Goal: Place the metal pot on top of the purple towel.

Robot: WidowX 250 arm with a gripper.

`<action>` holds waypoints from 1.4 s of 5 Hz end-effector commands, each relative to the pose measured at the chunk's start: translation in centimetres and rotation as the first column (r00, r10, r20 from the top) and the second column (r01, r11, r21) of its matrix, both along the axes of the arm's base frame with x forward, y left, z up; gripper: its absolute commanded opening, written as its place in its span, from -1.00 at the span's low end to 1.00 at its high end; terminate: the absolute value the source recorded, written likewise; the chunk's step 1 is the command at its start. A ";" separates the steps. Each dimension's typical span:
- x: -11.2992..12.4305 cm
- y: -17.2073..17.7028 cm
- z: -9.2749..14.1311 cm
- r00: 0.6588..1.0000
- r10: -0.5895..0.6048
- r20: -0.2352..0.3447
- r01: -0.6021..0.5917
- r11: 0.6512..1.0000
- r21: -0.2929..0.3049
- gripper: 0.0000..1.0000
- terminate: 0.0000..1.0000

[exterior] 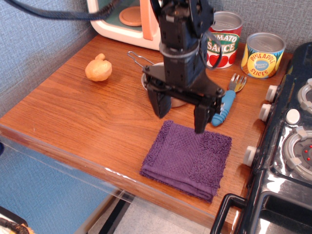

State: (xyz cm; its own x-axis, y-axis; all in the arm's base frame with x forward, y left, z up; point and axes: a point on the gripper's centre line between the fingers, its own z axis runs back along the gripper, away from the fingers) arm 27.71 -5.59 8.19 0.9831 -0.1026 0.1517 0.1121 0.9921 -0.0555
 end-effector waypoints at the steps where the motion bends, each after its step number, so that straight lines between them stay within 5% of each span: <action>1: 6.0 1.4 1.1 0.994 0.084 0.070 -0.083 0.996 -0.020 1.00 -1.00; 3: 12.1 2.1 -0.6 0.990 0.124 0.059 -0.124 0.992 -0.007 1.00 -1.00; 6: 12.3 2.4 -4.6 0.992 0.126 -0.014 -0.126 0.990 0.058 1.00 -1.00; 7: 12.3 2.8 -5.6 0.991 0.131 -0.034 -0.128 0.988 0.086 -1.00 -1.00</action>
State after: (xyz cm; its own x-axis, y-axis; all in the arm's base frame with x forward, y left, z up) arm 39.50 -2.78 1.10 0.9975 0.0231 0.0667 -0.0251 0.9993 0.0282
